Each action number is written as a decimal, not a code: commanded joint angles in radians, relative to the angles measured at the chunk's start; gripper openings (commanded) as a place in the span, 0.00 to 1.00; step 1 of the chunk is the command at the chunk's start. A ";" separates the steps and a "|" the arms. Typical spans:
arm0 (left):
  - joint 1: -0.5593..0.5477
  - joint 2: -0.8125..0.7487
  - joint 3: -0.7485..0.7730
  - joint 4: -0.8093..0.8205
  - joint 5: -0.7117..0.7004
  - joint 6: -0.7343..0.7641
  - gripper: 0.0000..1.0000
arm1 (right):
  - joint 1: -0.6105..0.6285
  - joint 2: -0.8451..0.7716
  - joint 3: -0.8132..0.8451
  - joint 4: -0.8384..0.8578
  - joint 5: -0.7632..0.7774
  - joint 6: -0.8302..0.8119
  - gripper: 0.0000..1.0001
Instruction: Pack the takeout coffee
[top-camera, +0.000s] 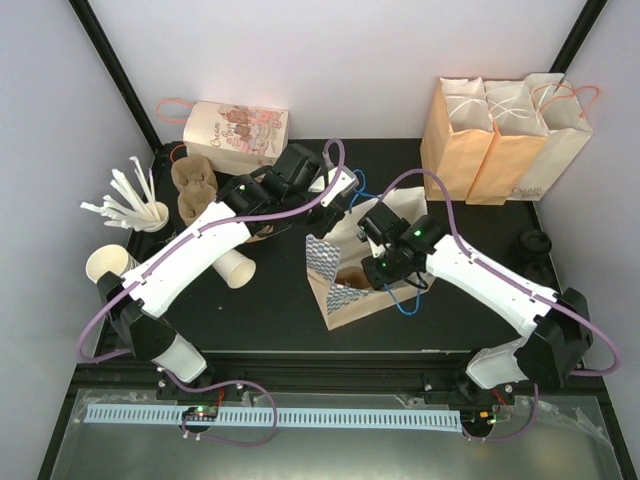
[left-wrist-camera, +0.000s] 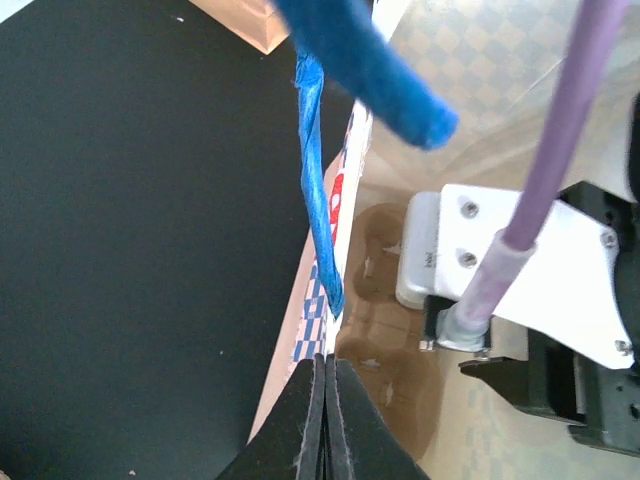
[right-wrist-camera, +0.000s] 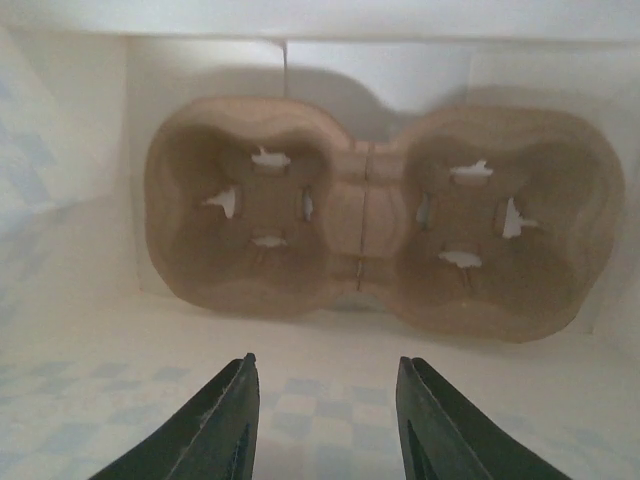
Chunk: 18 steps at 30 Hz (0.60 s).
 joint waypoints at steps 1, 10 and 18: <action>0.004 -0.032 -0.024 0.077 0.023 -0.038 0.02 | 0.013 0.035 -0.024 0.007 0.021 0.015 0.42; 0.004 -0.034 -0.025 0.069 0.038 -0.036 0.02 | 0.013 0.155 -0.021 0.065 0.046 -0.010 0.41; 0.004 -0.044 -0.023 0.066 0.022 -0.027 0.01 | 0.012 0.230 -0.045 0.083 0.076 -0.019 0.41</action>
